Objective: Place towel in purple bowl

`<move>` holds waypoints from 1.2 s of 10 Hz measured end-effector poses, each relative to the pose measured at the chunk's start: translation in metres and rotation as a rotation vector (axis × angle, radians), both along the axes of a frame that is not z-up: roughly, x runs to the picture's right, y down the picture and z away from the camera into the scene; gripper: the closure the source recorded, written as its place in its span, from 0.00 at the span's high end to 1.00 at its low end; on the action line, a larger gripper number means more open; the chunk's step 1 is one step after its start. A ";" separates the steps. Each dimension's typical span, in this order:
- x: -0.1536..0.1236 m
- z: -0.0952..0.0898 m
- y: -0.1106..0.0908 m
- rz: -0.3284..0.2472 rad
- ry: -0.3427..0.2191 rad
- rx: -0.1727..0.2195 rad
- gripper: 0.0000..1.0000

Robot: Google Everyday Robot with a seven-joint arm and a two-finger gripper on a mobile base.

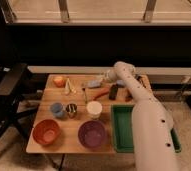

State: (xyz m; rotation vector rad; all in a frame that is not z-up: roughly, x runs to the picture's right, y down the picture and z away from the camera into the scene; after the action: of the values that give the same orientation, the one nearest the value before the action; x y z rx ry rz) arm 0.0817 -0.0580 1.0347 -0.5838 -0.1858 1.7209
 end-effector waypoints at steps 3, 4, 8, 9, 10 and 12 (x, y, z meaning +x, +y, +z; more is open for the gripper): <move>0.003 -0.038 -0.022 0.015 -0.060 0.042 0.00; 0.002 -0.063 -0.033 0.012 -0.093 0.065 0.00; -0.013 -0.158 -0.043 0.026 -0.242 0.097 0.00; -0.015 -0.176 -0.037 0.028 -0.268 0.089 0.00; -0.018 -0.189 -0.032 0.027 -0.288 0.083 0.00; -0.021 -0.194 -0.031 0.026 -0.297 0.081 0.00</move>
State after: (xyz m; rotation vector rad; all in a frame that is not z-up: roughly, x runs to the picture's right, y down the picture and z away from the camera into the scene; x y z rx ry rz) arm 0.0609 -0.0885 0.8409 -0.7780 -0.4724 1.6377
